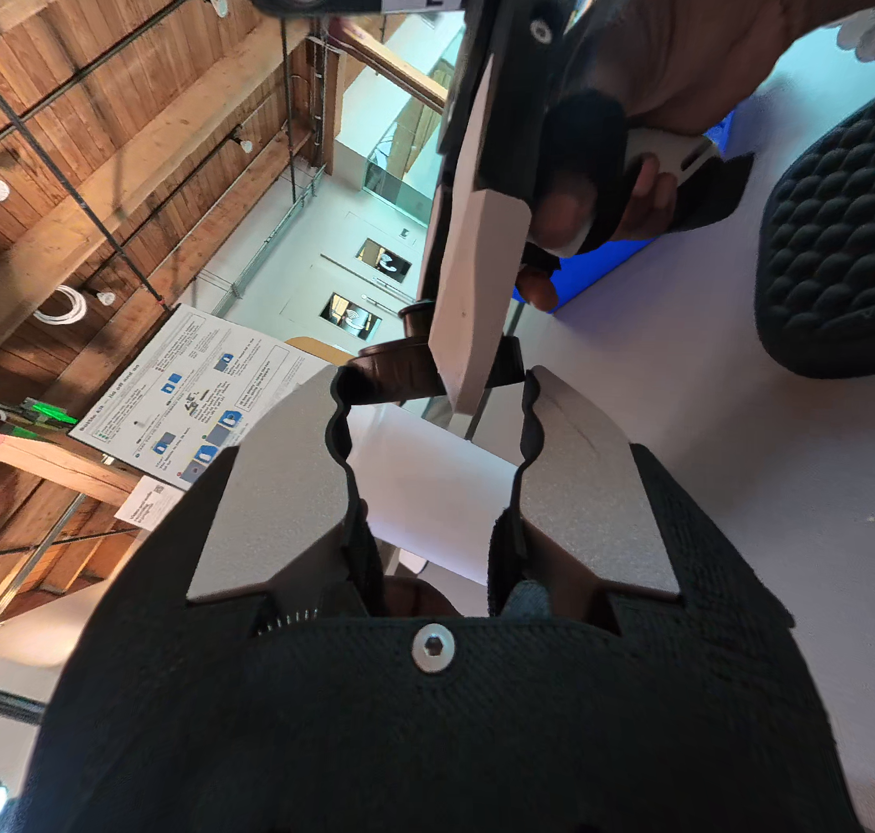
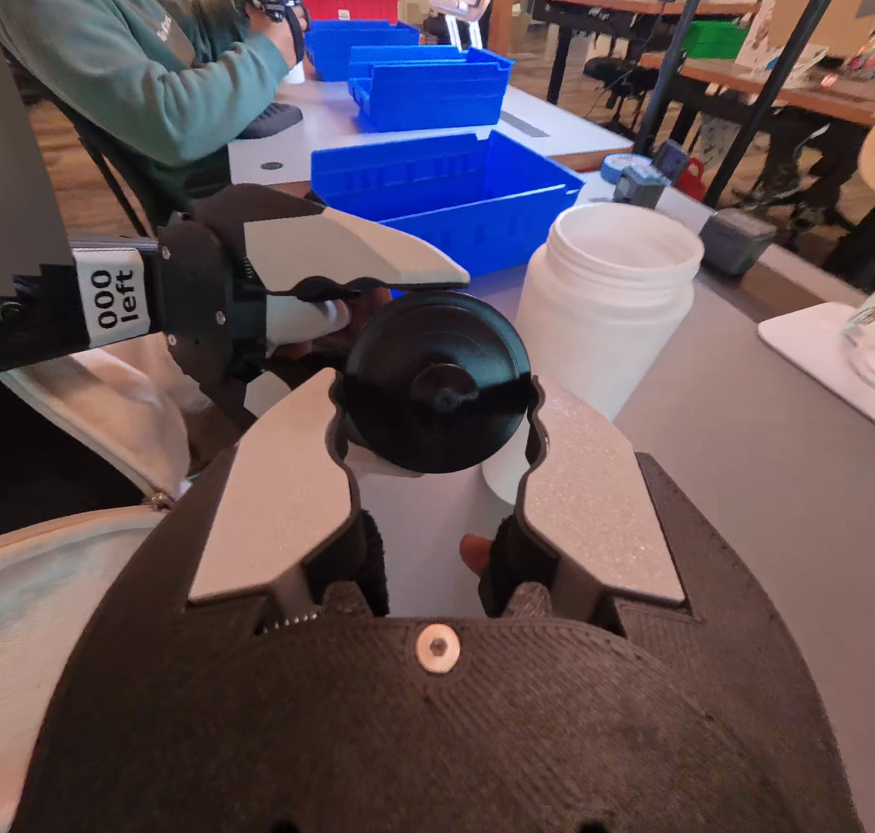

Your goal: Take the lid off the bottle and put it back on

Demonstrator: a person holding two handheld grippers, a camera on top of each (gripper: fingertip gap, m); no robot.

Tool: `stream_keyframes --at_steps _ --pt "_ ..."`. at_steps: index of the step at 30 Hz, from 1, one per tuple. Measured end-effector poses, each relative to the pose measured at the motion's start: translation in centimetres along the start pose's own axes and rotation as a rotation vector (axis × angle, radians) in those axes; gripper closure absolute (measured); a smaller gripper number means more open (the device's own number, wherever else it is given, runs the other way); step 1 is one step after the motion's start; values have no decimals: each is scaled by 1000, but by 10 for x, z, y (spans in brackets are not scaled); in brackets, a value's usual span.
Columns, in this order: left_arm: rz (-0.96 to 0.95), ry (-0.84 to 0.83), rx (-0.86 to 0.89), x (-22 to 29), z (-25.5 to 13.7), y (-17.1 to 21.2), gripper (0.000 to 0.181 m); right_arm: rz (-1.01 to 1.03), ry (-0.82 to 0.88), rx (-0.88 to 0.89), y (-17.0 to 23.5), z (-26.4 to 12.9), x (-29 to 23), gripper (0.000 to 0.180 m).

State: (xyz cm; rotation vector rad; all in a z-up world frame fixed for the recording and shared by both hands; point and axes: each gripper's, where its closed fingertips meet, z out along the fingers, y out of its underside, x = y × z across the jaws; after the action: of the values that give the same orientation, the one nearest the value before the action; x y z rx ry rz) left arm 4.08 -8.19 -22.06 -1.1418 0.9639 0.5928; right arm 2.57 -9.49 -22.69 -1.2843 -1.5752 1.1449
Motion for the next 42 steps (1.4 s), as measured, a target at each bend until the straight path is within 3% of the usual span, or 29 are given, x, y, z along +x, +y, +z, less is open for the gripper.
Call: stream_keyframes --at_steps 3,5,7,9,13,18,21,24,36,42 --pt "-93 -18 26 -8 0 -3 110 -45 22 38 -9 -3 1 105" --pt "-257 -69 32 -22 -2 1 91 -85 13 57 -17 -9 2 105" --pt "-429 -233 67 -53 -11 14 74 -120 18 42 -21 -19 7 105" --pt "-670 -302 20 -69 -15 43 55 -157 33 4 -24 -30 16 105" --pt "-1033 -21 -178 -29 10 85 48 -271 -20 -170 -36 -36 37 106" --pt "-1084 118 -189 -5 48 91 43 -395 -167 -422 -57 -12 60 105" --pt "-1021 86 -199 4 64 98 43 -429 -253 -619 -52 6 71 105" --pt "-1005 27 -159 10 69 106 78 -458 -325 -771 -42 17 75 105" --pt "-1048 137 -70 16 72 95 79 -488 -459 -994 -25 29 79 105" --pt "-1044 142 -69 17 72 94 79 -490 -435 -1009 -24 28 79 105"
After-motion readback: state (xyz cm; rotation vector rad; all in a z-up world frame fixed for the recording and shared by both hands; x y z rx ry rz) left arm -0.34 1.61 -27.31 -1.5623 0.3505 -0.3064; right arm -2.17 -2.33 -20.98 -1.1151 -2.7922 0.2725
